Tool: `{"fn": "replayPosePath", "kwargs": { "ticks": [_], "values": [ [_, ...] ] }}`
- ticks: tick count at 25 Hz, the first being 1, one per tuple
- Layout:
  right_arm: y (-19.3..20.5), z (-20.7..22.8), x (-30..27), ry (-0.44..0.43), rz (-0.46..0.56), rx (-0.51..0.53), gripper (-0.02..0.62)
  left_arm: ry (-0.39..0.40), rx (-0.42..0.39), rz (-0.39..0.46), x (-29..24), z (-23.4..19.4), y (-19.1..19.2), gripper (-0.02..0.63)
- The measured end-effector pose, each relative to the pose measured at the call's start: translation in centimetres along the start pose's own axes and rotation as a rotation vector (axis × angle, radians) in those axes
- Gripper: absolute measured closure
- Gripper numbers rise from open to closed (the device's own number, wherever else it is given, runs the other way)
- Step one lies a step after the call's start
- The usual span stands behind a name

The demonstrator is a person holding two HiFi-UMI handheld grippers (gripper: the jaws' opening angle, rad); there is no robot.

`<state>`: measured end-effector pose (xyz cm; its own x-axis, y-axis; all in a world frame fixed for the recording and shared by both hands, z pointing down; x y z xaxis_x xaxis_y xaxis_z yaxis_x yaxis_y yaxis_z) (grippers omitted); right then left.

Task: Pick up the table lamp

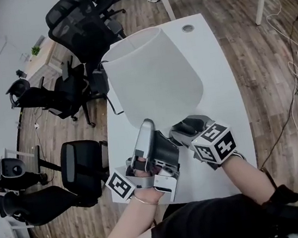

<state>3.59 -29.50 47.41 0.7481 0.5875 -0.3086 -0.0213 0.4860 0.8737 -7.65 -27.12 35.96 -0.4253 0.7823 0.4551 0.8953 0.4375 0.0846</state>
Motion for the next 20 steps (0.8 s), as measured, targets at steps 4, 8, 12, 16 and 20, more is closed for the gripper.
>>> {"fn": "replayPosePath", "kwargs": {
  "ticks": [4,8,12,16,20],
  "values": [
    [0.1,0.1,-0.5,0.019,-0.009,0.019,0.385,0.006,-0.01,0.0,-0.2,-0.1,-0.2,0.532],
    [0.4,-0.1,-0.7,0.036,-0.027,0.079,0.382,0.013,-0.029,-0.005,0.2,0.1,-0.1,0.532],
    [0.6,0.4,-1.0,0.069,-0.032,0.077,0.382,0.014,-0.035,-0.01,0.3,0.1,0.0,0.532],
    [0.7,0.5,-1.0,0.08,-0.03,0.045,0.408,0.032,-0.023,-0.029,0.6,0.5,0.1,0.537],
    [0.7,0.1,-1.0,0.106,-0.032,0.06,0.417,0.038,-0.003,-0.04,0.9,0.7,0.5,0.545]
  ]
}}
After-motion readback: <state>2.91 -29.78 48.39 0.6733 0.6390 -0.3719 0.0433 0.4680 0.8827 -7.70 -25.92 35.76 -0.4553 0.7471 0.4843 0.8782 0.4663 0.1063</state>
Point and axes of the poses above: the fingertips, and each gripper's own axes: x backward along the fingers, z to its right, y out of its underside, the point moved 6 cm from there along x, backward along the fingers, and after that the axes turned 6 degrees about z, right-handed, at the moved point
